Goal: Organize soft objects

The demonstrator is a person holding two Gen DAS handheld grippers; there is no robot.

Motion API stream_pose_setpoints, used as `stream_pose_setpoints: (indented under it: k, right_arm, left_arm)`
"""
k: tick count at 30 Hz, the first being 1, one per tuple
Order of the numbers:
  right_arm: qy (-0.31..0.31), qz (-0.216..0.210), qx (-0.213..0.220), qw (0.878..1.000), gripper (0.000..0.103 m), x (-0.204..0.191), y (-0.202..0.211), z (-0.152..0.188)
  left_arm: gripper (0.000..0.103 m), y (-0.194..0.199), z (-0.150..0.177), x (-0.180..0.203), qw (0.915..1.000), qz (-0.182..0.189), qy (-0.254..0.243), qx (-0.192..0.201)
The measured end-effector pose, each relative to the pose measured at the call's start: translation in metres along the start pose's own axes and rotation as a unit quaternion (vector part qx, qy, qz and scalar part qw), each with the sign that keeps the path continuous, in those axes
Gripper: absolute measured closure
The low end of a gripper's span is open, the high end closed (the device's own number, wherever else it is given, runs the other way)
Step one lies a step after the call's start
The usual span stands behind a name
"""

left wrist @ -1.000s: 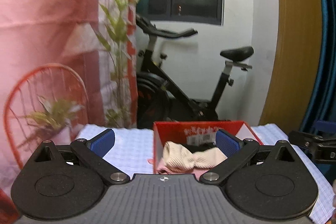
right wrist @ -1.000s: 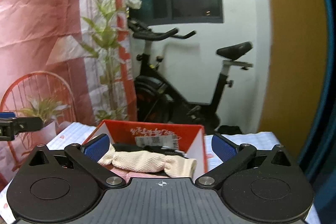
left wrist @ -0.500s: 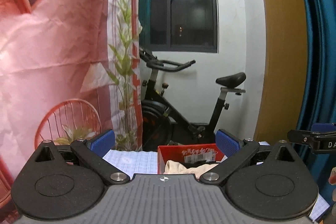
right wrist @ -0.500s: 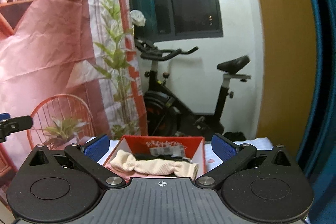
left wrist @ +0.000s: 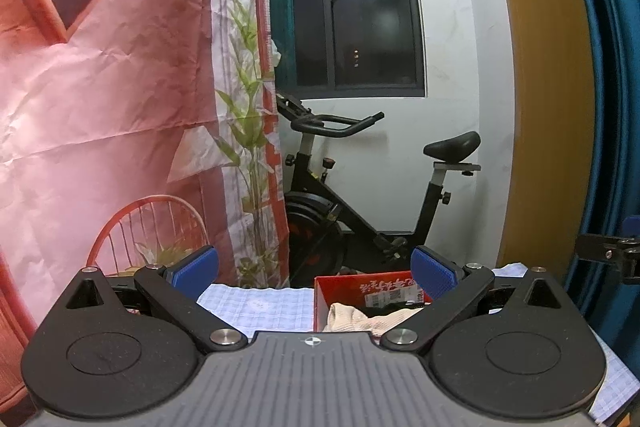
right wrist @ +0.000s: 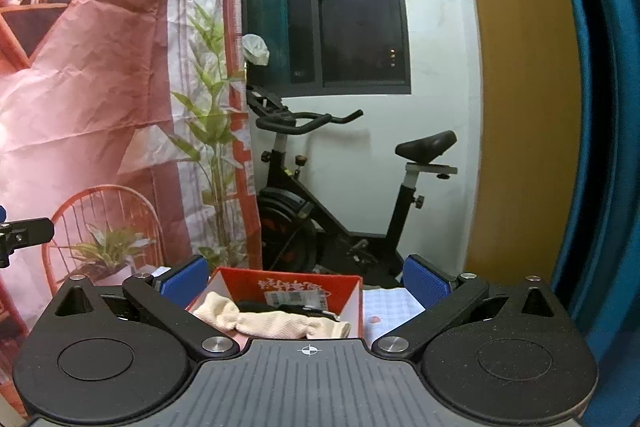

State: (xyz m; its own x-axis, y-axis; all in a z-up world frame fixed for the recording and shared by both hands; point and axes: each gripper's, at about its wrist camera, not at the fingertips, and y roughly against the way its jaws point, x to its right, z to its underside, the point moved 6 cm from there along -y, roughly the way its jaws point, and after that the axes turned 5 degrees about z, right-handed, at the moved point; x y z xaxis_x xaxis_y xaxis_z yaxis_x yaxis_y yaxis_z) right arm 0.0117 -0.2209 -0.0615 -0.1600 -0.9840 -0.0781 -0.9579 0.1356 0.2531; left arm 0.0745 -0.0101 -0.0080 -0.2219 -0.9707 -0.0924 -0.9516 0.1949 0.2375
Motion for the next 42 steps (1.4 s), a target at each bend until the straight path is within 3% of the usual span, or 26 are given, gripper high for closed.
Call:
stream_pose_setpoints:
  k: [42]
  right_arm:
    - [0.019,-0.003,-0.003,1.0,0.0,-0.01,0.0,0.001]
  left_arm:
    - [0.0,-0.001,0.01,-0.005,0.9992,0.034,0.013,-0.015]
